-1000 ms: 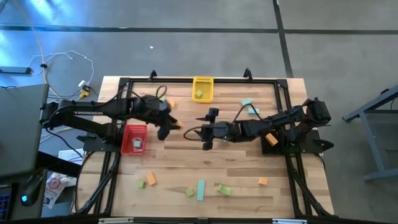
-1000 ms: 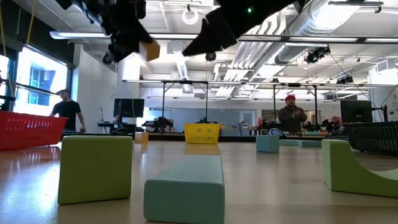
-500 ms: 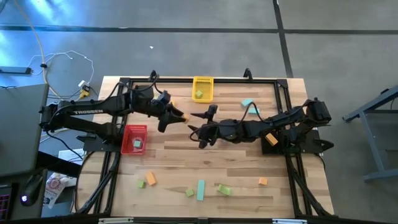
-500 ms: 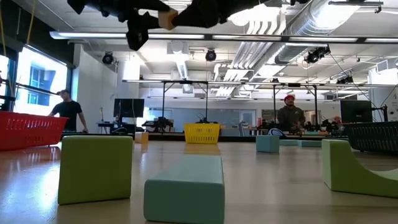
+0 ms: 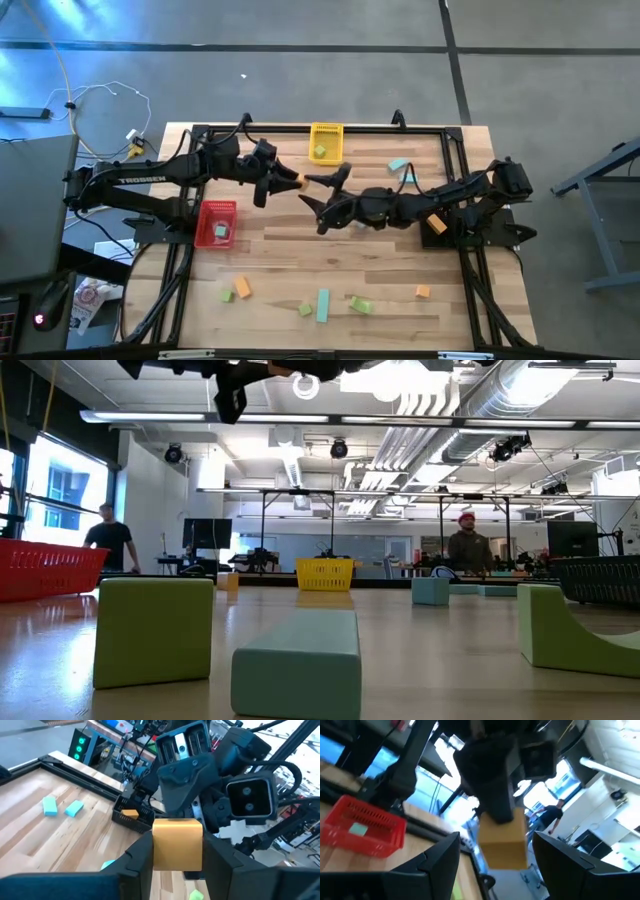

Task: Sort & place blocks by color
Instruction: Put the orange block into the black bin

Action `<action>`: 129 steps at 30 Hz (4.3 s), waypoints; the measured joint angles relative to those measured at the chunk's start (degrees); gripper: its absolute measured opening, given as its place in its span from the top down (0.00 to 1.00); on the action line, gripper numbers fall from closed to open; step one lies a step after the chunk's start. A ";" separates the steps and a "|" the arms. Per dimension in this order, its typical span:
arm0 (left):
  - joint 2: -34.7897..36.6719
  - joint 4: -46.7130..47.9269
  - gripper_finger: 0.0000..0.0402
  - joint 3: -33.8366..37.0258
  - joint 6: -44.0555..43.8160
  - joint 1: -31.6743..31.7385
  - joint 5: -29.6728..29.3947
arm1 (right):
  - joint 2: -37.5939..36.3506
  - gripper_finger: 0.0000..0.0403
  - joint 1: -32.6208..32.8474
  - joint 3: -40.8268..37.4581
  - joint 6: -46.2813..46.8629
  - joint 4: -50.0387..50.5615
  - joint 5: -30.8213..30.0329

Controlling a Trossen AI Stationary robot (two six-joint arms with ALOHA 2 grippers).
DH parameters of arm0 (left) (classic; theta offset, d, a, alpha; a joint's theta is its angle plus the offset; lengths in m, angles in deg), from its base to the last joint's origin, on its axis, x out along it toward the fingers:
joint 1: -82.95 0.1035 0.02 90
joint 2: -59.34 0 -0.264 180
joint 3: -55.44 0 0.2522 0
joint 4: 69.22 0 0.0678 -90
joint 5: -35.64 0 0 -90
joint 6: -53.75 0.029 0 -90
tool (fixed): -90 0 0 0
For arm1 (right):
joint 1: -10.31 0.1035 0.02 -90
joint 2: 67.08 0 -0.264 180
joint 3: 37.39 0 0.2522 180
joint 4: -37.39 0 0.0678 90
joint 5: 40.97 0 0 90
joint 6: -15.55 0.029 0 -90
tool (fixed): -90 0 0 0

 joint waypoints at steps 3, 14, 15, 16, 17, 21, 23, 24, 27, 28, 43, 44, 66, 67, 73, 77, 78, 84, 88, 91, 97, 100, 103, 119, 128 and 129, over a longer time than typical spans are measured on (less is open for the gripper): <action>-0.02 -0.10 0.73 0.00 0.00 0.00 -0.02 | -0.02 0.41 -0.14 0.00 -0.16 -2.15 0.48; -0.02 -1.50 0.72 0.00 -0.15 0.00 0.41 | 0.00 0.61 -2.29 0.00 2.00 -1.46 3.36; -0.02 -1.48 0.72 0.00 -0.25 0.00 0.60 | 0.00 0.63 -2.27 0.00 1.60 -1.48 3.30; -0.02 -1.47 0.72 0.00 -0.42 0.00 0.60 | 0.00 0.65 -2.27 -0.04 1.23 -1.51 3.28; -0.02 -1.46 0.72 0.00 -0.57 0.00 0.59 | 0.00 0.67 -2.27 -0.04 0.93 -1.51 3.28; -0.02 -1.35 0.71 0.00 -0.83 0.02 0.42 | 0.00 0.72 -2.29 -0.04 0.93 -1.43 3.35; -0.02 -1.28 0.70 0.00 -0.57 0.02 0.50 | 0.00 0.72 -2.29 -0.04 1.65 -1.23 3.35; -0.02 -1.22 0.69 0.00 -0.42 0.01 0.54 | 0.00 0.72 -2.29 -0.04 2.04 -1.13 3.35; -0.04 -1.19 0.67 0.00 0.08 0.01 0.39 | 0.00 0.72 -2.28 -0.04 2.86 -0.86 3.52; -0.04 -1.13 0.67 0.00 0.23 0.01 0.35 | 0.02 0.72 -2.29 -0.04 3.13 -0.81 3.58; -0.09 2.41 0.56 0.00 6.61 -0.04 -0.81 | 0.11 0.75 -2.27 -0.02 6.71 2.63 0.41; -0.09 2.56 0.55 0.00 7.28 -0.01 -1.07 | 0.09 0.75 -2.27 -0.02 6.99 3.09 -0.28; -0.07 10.47 0.44 0.01 20.34 0.87 -7.42 | 0.07 0.74 -1.73 0.00 28.81 20.12 -14.71; -0.07 11.42 0.44 0.01 20.97 0.99 -7.43 | 0.07 0.74 -1.73 0.00 31.18 21.73 -15.65; -0.04 18.32 0.44 0.02 23.10 1.13 -11.18 | 0.05 0.74 -1.02 0.00 47.23 32.91 -20.29; -0.04 23.02 0.44 0.02 23.65 1.11 -15.66 | -0.04 0.74 -0.27 0.00 58.59 40.74 -22.29; -0.04 24.08 0.44 0.02 23.63 1.11 -16.42 | -0.04 0.74 -0.20 0.00 61.60 42.79 -22.51; -0.04 27.99 0.45 0.02 24.09 1.11 -17.50 | -0.09 0.74 -0.19 0.00 81.25 59.48 -20.96; -0.04 28.40 0.45 0.01 24.09 1.11 -17.51 | -0.09 0.74 0.65 0.00 93.72 71.86 -20.42; -0.04 28.42 0.45 0.00 24.09 1.11 -17.51 | -0.09 0.74 1.71 0.00 102.04 80.58 -18.68; -0.04 28.49 0.45 0.02 24.09 1.11 -17.51 | -0.09 0.74 4.98 0.00 120.30 99.66 -14.36; -0.04 28.49 0.45 0.02 24.09 1.11 -17.51 | -0.09 0.74 6.79 0.00 128.31 107.62 -10.06; -0.04 28.49 0.45 0.02 24.09 1.11 -17.51 | -0.09 0.74 8.52 0.00 134.53 114.23 -4.86; -0.04 28.49 0.45 0.01 24.09 1.11 -17.51 | -0.09 0.74 15.34 0.00 148.01 124.98 18.54; -0.04 28.54 0.45 0.00 24.06 1.11 -17.51 | -0.09 0.74 15.61 0.00 147.54 125.58 25.51; -0.04 28.65 0.45 0.00 24.06 1.11 -17.51 | -0.09 0.73 15.58 0.00 147.49 125.85 25.55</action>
